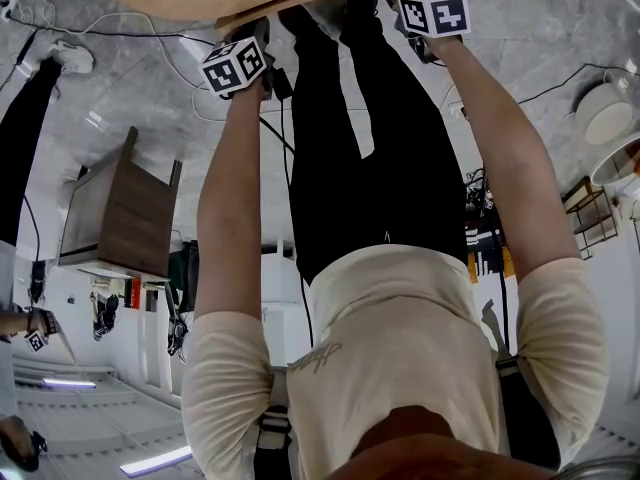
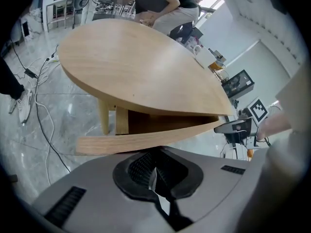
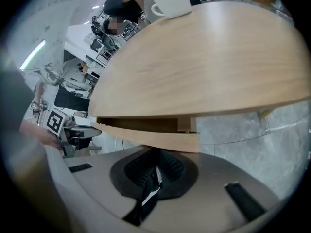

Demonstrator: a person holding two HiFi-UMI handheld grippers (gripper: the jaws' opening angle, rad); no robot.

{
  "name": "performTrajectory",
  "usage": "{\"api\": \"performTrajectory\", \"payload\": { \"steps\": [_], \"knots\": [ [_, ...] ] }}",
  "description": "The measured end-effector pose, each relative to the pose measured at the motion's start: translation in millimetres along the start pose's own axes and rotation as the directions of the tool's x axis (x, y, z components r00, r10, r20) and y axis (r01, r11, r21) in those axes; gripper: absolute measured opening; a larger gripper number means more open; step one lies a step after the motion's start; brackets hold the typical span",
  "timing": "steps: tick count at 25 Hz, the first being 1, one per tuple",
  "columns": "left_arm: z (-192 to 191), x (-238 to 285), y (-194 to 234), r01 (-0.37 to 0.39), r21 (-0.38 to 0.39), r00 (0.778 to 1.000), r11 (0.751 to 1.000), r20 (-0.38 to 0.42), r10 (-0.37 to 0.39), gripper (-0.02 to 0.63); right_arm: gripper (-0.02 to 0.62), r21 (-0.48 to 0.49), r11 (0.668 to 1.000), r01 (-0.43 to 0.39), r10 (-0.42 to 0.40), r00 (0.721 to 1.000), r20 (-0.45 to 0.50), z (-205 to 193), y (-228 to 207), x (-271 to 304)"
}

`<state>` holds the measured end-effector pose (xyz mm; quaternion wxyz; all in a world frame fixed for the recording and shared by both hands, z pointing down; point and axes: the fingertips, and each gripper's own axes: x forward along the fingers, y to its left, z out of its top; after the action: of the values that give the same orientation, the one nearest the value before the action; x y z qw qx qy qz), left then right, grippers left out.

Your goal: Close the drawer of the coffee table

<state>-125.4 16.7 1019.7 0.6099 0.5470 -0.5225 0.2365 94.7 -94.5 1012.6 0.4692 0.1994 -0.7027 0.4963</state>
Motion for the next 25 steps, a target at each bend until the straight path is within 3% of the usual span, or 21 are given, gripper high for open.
{"api": "performTrajectory", "payload": {
  "steps": [10,25],
  "knots": [
    [20,3,0,0.015,0.052,1.000,0.999,0.001,-0.015,0.005,-0.005,-0.053,0.998,0.018,-0.016,0.999,0.034,20,-4,-1],
    [25,3,-1,0.038,0.070,0.999,0.997,0.016,-0.039,0.005,-0.005,-0.082,0.996,0.033,-0.027,0.997,0.077,26,-4,-3]
  ]
}}
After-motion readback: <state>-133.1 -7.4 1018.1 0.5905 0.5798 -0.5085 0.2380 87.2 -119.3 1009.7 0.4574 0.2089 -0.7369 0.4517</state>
